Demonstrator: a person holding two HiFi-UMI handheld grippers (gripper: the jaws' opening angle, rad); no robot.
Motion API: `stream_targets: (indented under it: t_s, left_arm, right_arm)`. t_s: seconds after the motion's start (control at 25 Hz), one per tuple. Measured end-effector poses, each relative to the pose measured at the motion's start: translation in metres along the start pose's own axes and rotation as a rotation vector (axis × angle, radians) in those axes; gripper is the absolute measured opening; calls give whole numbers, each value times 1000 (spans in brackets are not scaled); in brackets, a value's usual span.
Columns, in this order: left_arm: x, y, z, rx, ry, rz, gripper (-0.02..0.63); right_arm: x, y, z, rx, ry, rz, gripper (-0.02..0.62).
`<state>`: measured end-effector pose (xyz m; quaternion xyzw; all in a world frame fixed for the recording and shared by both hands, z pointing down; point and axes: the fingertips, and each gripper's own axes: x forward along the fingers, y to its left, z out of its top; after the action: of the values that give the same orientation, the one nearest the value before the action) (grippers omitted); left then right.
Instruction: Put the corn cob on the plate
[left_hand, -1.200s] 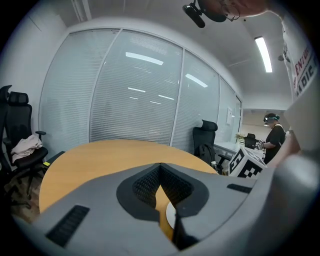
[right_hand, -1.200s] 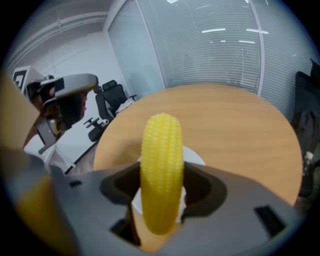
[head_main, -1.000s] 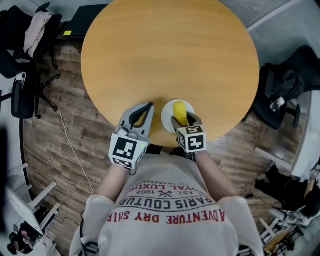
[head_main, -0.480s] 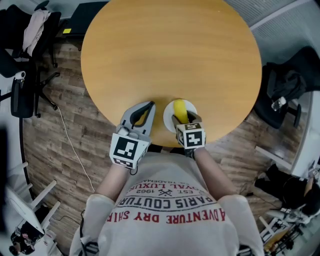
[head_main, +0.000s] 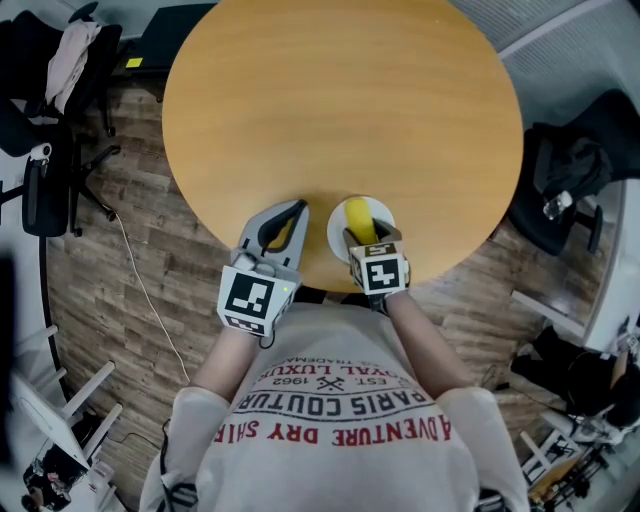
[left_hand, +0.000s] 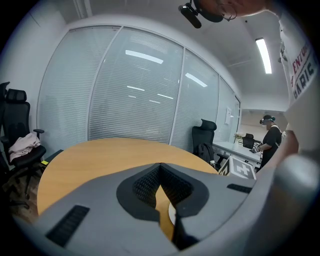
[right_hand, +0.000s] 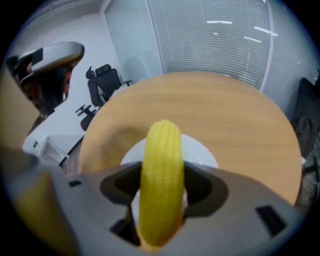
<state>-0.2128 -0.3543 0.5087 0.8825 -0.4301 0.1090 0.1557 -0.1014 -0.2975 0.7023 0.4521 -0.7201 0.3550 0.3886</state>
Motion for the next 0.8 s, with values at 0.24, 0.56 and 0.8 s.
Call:
stream_targets:
  t_s: [0.24,0.56,0.8]
  left_arm:
    - [-4,-4,5,29,-17,-6,32]
    - [-15,-6,14,44,-49,6,32]
    - [-21,-14,29,72,-89,-1,32]
  right_arm:
    - [-1,4,1,20,2,11,266]
    - [-29,7,18,38,-58,21,265]
    - [-71,-2,51,37,-219,-40,170]
